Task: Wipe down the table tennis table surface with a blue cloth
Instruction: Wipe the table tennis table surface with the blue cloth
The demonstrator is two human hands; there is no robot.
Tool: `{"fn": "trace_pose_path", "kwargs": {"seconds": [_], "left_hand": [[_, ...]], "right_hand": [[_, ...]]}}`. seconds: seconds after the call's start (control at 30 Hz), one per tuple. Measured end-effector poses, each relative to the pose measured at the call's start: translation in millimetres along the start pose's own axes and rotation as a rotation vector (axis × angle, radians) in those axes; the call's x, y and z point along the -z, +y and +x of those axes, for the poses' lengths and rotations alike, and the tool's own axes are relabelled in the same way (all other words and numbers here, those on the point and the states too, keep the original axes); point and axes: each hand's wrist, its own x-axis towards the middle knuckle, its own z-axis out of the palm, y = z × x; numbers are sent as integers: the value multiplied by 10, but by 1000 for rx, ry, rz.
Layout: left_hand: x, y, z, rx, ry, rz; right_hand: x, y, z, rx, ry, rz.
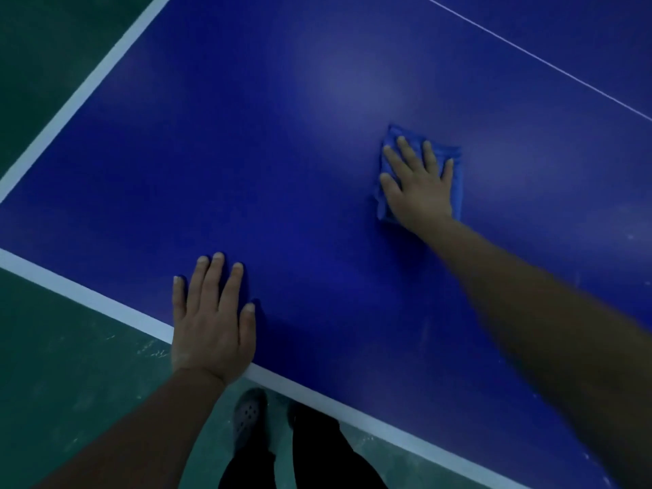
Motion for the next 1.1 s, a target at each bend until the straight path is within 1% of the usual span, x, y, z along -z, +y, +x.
{"fn": "trace_pose_path", "kwargs": {"seconds": [0.03, 0.07, 0.1, 0.13, 0.17, 0.2, 0.23, 0.27, 0.3, 0.33, 0.37, 0.47, 0.53, 0.57, 0.6, 0.63, 0.7, 0.73, 0.77, 0.8, 0.83, 0.87, 0.93, 0.97, 1.0, 1.03, 1.07, 1.1], "left_hand": [[2, 4, -2, 4, -10, 7], [8, 3, -4, 9, -17, 15], [11, 3, -2, 10, -23, 16], [7, 5, 2, 9, -29, 11], [0, 2, 4, 11, -35, 4], [-3, -6, 4, 15, -38, 1], [-5, -9, 3, 16, -37, 3], [-9, -5, -2, 11, -35, 3], [-16, -2, -6, 8, -33, 2], [-17, -6, -11, 10, -32, 3], [-18, -16, -11, 14, -33, 2], [-17, -21, -15, 15, -42, 5], [-5, -11, -12, 11, -48, 16], [4, -2, -10, 14, -54, 13], [11, 5, -7, 16, -61, 5], [14, 10, -5, 19, -68, 0], [19, 13, -1, 26, -74, -7], [21, 12, -5, 27, -73, -13], [21, 11, -8, 25, -68, -21], [21, 11, -10, 21, -64, -27], [23, 9, -11, 18, -65, -30], [26, 6, -11, 16, -70, -30], [27, -1, -14, 19, -76, -22], [27, 3, -12, 16, -76, -17], [28, 5, -10, 15, -77, -18], [37, 10, -8, 14, -78, -23], [43, 15, -10, 12, -78, -30], [45, 22, -12, 7, -74, -31]], "right_hand": [[-54, -207, -94, -70, 4, -7], [-142, -435, -294, -51, 18, -34], [-251, -640, -610, 49, 39, -58], [-361, -801, -1039, 211, 29, -71], [-442, -901, -1532, 412, -16, -96], [-485, -911, -2006, 591, -66, -118], [-509, -805, -2355, 710, -99, -128], [-497, -619, -2533, 759, -114, -130], [-463, -423, -2545, 749, -110, -142], [-452, -251, -2446, 682, -91, -168], [-449, -112, -2286, 552, -63, -181], [-325, 28, -1683, -27, 23, -64], [-282, -142, -1420, -394, 68, 66], [-291, -315, -1383, -516, 75, 101], [-326, -534, -1433, -554, 74, 109], [-389, -770, -1585, -485, 66, 88], [-520, -1183, -2153, -165, -8, 38], [-581, -1234, -2463, -63, -38, 0], [-623, -1127, -2702, -54, -36, -27], [-634, -902, -2860, -133, -36, -32], [-622, -616, -2991, -266, -18, -50], [-583, -314, -3098, -418, -10, -56], [-458, 166, -3192, -771, 2, 32], [-413, 250, -3142, -946, 26, 95], [-386, 193, -3008, -1107, 59, 134], [-385, 10, -2820, -1213, 91, 146], [-407, -259, -2642, -1209, 94, 143], [-458, -578, -2494, -1085, 91, 134]]}}
